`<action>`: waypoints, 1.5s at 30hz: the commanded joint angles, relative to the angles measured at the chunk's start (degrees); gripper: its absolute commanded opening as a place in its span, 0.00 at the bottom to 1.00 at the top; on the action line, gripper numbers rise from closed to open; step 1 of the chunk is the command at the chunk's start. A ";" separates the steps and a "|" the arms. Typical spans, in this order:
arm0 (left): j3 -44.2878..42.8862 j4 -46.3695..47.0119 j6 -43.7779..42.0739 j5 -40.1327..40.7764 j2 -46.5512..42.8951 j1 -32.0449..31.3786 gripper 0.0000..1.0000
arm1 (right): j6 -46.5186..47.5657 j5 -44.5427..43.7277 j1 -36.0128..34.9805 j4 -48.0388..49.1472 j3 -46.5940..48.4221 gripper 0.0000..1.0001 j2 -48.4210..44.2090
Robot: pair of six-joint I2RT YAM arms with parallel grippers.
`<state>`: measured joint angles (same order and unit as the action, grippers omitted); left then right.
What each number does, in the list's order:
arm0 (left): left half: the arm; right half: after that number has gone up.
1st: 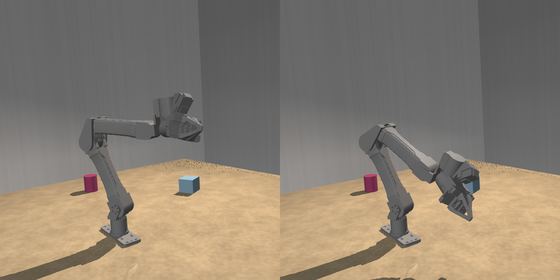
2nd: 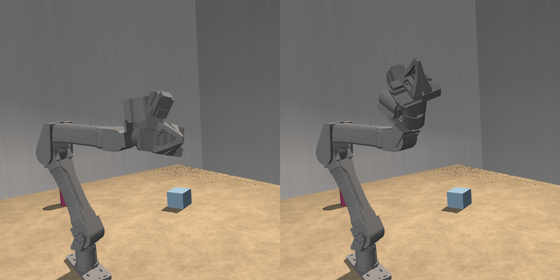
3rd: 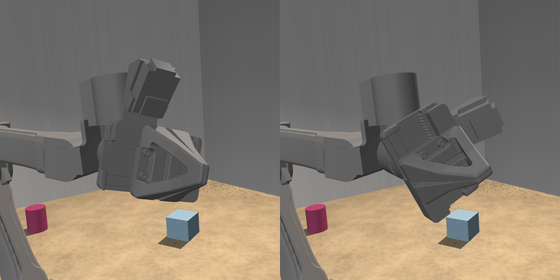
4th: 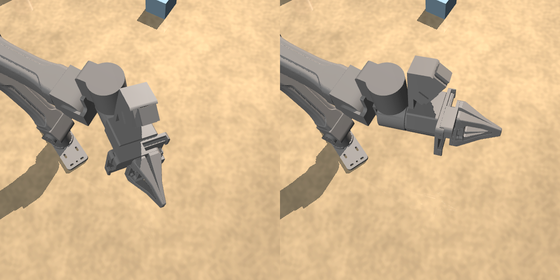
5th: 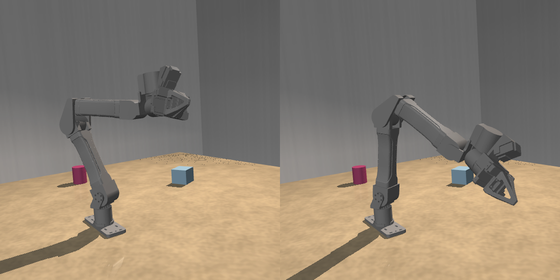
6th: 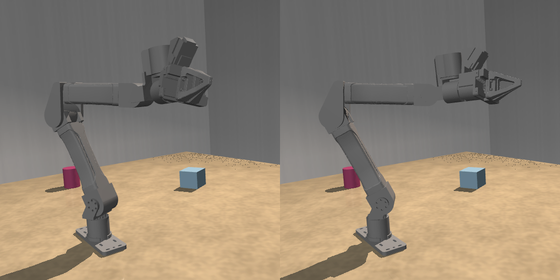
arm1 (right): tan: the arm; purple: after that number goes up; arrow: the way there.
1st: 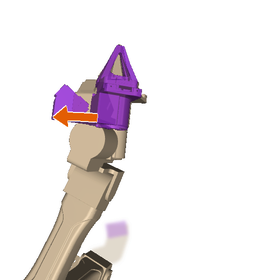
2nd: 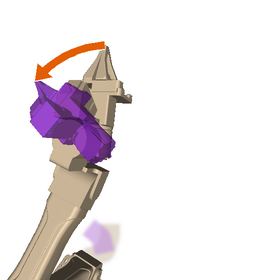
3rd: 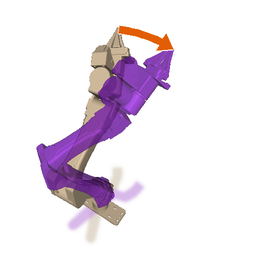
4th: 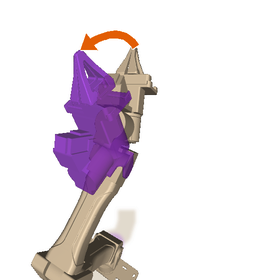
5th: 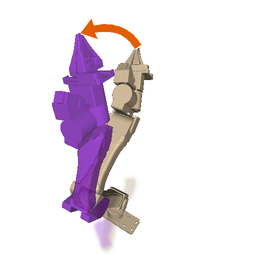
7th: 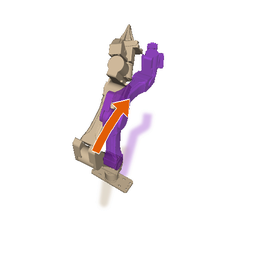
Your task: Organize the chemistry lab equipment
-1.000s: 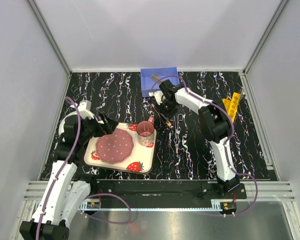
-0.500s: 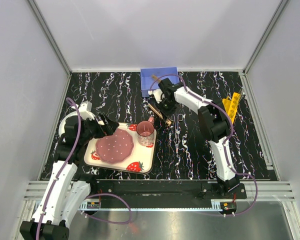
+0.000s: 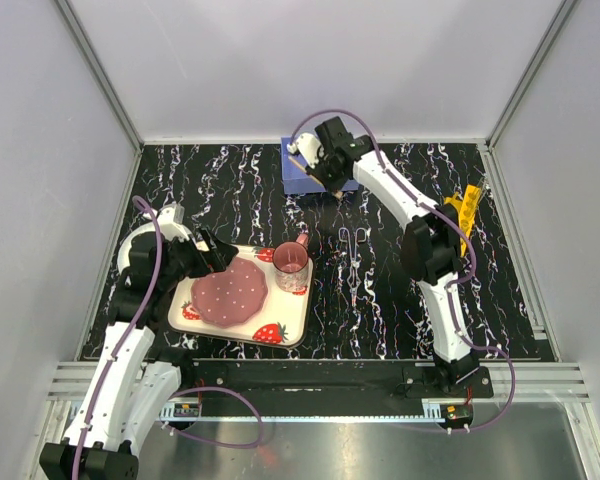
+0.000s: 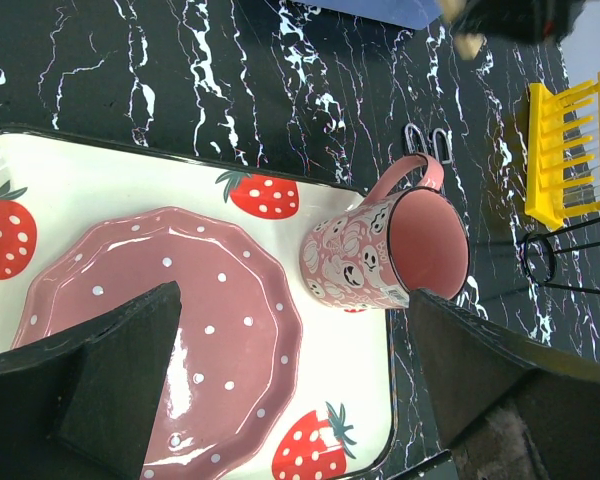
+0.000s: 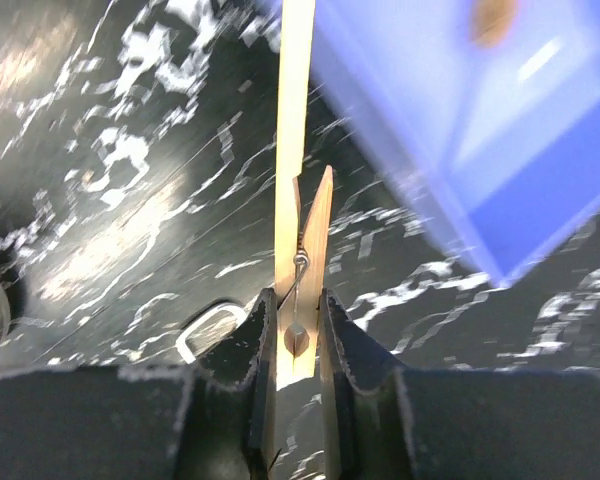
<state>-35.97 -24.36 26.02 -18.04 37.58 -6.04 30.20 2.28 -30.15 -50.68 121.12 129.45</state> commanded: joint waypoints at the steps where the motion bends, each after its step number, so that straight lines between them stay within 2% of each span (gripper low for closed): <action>1: -0.95 1.42 0.43 -1.21 -0.49 -0.02 0.99 | 8.37 -6.85 0.97 1.11 13.14 0.14 2.90; 7: -1.12 0.89 0.96 -1.64 -0.23 0.07 0.99 | 14.09 -9.05 1.41 1.19 25.20 0.16 10.63; 10: -1.39 1.24 1.49 -2.61 0.30 0.07 0.99 | 16.46 -10.19 1.59 2.51 27.84 0.17 13.28; 15: -2.27 1.60 2.19 -3.23 1.88 0.07 0.99 | 16.91 -9.85 2.55 6.72 28.03 0.18 15.04; 32: -3.41 3.70 5.53 -7.53 3.46 0.07 0.99 | 16.65 -9.93 4.14 8.31 25.13 0.22 18.21; 39: -4.55 4.41 6.50 -9.73 3.64 0.07 0.99 | 15.77 -10.11 4.40 8.75 25.13 0.26 18.74; 45: -5.25 5.99 9.39 -14.11 3.11 0.07 0.99 | 15.42 -9.84 4.49 8.66 24.78 0.35 17.86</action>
<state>-38.30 -22.39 32.93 -27.31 41.43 -6.04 46.22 -6.63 -26.09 -44.10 145.69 148.16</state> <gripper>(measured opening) 0.987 0.330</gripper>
